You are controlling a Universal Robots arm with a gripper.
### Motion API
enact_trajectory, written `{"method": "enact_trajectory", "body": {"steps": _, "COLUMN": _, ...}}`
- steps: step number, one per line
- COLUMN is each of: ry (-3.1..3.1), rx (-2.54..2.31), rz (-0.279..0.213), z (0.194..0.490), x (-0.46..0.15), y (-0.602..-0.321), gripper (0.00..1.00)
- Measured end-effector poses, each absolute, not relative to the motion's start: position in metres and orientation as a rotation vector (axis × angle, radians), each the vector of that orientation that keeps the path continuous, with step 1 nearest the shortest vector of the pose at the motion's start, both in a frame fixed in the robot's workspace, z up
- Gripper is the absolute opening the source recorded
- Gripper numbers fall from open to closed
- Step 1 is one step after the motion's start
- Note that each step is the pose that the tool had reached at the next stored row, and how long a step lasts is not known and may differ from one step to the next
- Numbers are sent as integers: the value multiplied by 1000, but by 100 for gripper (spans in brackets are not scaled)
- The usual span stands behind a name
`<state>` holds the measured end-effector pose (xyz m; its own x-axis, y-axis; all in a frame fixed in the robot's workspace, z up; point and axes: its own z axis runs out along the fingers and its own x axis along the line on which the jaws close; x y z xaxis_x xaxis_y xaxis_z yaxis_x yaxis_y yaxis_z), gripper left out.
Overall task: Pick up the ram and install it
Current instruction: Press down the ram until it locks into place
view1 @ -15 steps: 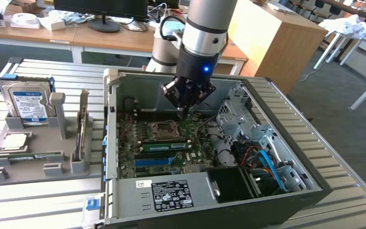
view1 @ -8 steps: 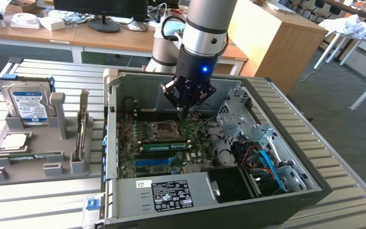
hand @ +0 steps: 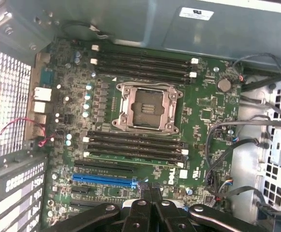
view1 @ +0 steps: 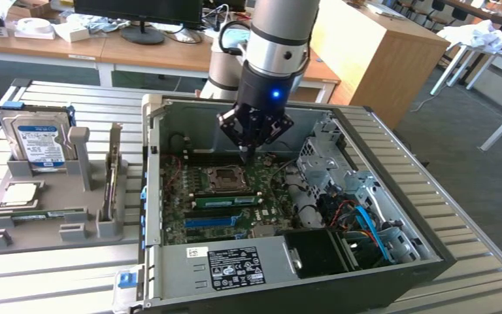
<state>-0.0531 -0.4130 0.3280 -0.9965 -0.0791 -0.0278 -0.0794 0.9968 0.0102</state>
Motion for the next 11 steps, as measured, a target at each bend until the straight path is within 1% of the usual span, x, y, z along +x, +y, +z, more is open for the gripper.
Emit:
{"method": "enact_trajectory", "body": {"steps": 5, "ry": 3114, "rx": -11, "rz": 16, "z": 327, "x": -53, "y": -413, "gripper": 10}}
{"method": "enact_trajectory", "body": {"steps": 11, "ry": 3114, "rx": -5, "rz": 16, "z": 327, "x": -53, "y": -413, "gripper": 10}}
